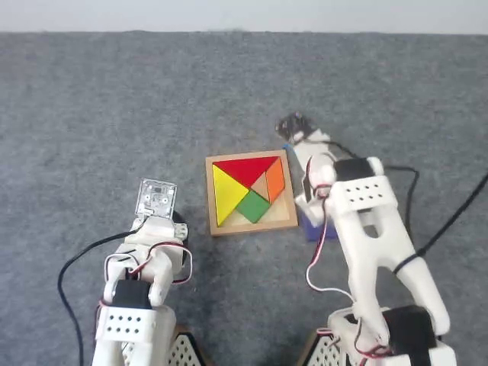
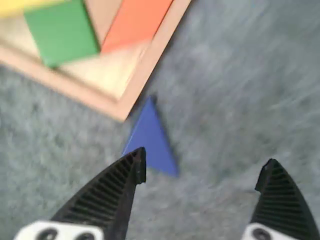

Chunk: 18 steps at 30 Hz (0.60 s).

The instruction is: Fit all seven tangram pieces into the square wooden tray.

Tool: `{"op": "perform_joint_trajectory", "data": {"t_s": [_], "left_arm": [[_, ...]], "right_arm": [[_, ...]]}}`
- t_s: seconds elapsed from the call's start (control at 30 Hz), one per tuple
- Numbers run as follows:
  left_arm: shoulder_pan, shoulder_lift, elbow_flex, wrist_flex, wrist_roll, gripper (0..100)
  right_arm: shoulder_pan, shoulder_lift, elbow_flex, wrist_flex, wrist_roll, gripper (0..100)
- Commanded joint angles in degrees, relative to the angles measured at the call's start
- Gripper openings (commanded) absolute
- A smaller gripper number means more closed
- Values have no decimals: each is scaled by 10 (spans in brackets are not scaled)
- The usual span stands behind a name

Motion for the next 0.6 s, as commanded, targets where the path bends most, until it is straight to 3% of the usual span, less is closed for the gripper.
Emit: {"op": "perform_joint_trajectory", "data": {"t_s": [0.0, 0.27, 0.37, 0.47, 0.57], "left_arm": [[-2, -7, -5, 3, 4, 15], [-2, -7, -5, 3, 4, 15], [-2, -7, -5, 3, 4, 15], [-2, -7, -5, 3, 4, 15], [-2, -7, -5, 3, 4, 15]], "right_arm": [[2, -25, 25, -6, -11, 336], [-3, -22, -1, 13, -9, 332], [-36, -29, 44, 26, 18, 289], [-74, -36, 119, -10, 99, 282], [-89, -39, 157, -56, 75, 281]]}}
